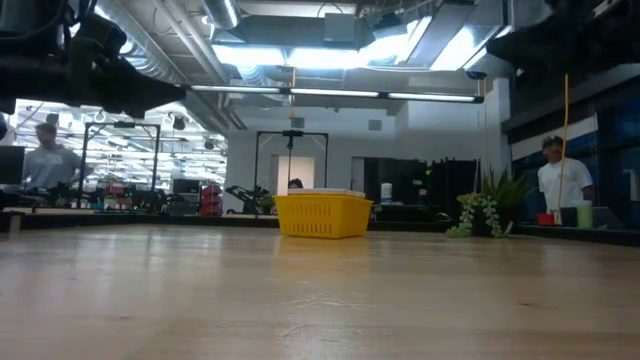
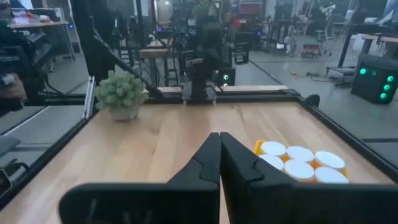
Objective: Pick and place pill bottles into a basket
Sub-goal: Return to Home Position
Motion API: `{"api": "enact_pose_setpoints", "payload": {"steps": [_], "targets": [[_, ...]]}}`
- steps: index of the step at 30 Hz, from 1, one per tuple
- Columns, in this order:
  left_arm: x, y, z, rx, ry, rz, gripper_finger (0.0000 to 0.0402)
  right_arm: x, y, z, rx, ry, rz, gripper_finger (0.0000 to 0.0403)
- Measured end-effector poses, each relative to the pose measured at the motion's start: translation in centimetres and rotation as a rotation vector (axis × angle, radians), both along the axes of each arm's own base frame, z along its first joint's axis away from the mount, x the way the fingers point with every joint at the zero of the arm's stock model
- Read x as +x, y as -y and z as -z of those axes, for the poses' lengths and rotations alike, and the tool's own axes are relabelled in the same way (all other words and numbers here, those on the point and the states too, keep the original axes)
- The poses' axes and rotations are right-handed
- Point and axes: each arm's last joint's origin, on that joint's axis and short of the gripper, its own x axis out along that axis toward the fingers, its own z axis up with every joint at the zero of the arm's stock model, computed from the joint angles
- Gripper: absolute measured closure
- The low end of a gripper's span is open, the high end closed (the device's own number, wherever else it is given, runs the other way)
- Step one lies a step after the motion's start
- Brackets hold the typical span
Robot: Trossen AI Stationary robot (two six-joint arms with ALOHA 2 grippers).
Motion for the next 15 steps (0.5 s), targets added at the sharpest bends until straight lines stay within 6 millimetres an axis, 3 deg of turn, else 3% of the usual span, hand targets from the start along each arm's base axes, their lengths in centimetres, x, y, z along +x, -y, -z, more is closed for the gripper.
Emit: {"api": "enact_pose_setpoints", "payload": {"steps": [15], "targets": [[0.0,0.0,0.5,0.004,-0.059,-0.003,0.0399,-3.6,0.4,-0.1,0.002,0.028,-0.061,0.0398]]}}
